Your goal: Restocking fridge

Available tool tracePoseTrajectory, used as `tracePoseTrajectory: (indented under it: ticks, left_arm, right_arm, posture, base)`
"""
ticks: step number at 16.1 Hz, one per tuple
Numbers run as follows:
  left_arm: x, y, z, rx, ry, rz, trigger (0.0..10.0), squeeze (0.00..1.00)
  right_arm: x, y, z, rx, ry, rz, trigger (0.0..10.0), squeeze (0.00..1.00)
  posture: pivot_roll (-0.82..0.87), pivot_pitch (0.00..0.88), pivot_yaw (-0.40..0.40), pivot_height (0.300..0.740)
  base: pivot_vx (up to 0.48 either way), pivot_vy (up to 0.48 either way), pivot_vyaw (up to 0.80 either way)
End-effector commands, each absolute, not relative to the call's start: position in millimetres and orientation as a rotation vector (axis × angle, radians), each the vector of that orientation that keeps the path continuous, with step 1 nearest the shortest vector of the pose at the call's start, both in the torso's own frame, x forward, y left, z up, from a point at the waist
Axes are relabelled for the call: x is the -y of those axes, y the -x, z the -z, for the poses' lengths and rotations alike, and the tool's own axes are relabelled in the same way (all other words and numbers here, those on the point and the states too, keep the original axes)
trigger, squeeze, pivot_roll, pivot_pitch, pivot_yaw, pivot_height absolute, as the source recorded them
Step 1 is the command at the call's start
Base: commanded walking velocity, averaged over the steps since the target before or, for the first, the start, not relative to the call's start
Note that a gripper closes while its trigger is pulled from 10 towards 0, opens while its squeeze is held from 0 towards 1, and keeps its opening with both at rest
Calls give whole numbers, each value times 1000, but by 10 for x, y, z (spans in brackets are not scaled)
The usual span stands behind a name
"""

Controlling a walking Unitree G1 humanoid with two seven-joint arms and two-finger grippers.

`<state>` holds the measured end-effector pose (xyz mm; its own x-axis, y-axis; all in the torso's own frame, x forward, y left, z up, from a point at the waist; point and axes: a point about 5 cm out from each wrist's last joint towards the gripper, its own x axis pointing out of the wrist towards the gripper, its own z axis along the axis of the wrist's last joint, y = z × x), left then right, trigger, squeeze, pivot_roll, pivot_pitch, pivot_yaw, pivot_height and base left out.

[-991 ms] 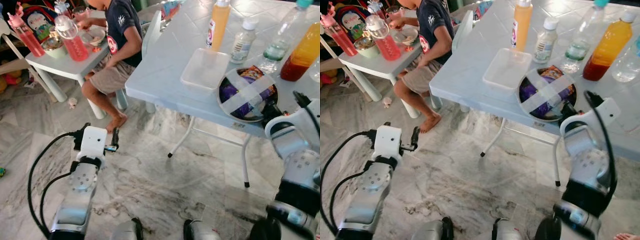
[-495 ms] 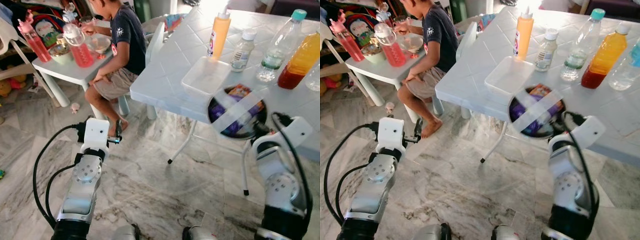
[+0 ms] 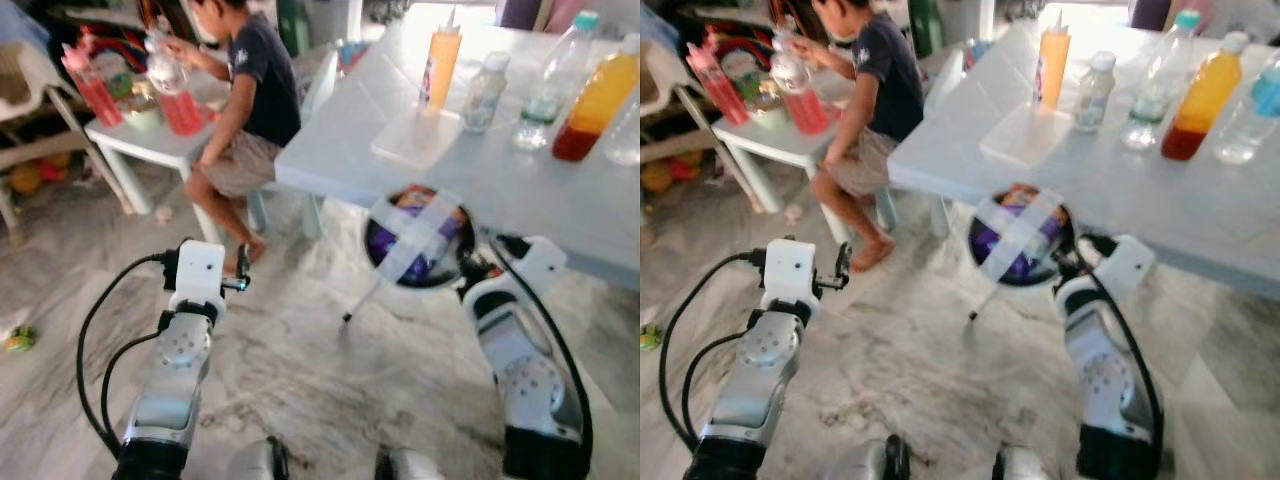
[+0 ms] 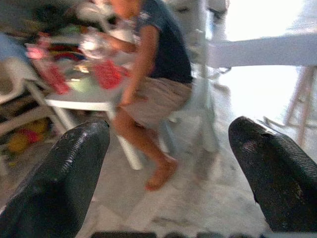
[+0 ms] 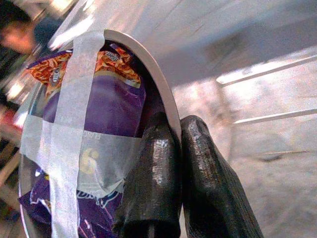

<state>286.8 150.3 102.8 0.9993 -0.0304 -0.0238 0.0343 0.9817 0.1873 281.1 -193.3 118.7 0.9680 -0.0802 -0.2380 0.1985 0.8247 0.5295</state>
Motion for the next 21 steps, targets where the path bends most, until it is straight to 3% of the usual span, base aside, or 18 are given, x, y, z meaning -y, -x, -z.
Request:
tracePoseTrajectory:
  ticks: [1,5,11,14,16,21]
  left_arm:
    - [-1557,-2831,-973,-43,-196,13,10000,0]
    - [-1612,-2781,-836,-96,-165,-13,10000,0]
    - [-1562,-2824,-892,-60,-149,1,10000,0]
    - [-1428,-2784,-947,-24,49,170,10000,0]
    - [-1454,-2769,-878,-51,26,144,10000,0]
    - [-1517,-2774,-997,-28,45,97,10000,0]
  right_arm:
    - [1810,-2848,-1283,-182,-569,75,10000,0]
    - [1656,-2853,-1284,-159,-614,-54,10000,0]
    - [1497,-2905,-1304,-156,-573,-145,10000,0]
    - [1503,-2897,-1305,-139,-557,-146,10000,0]
    - [1534,-2890,-1343,-99,-456,-152,10000,0]
    - [1574,-2923,-1321,-92,-437,-143,10000,0]
  posture:
    - [-43,57,106,740]
    - [-53,49,102,740]
    - [-33,48,85,740]
    - [-42,49,76,740]
    - [-49,48,82,740]
    - [-18,49,72,740]
  base:
    - [-277,0,0]
    - [-275,0,0]
    - [0,0,800]
    - [0,0,800]
    - [0,0,800]
    - [0,0,800]
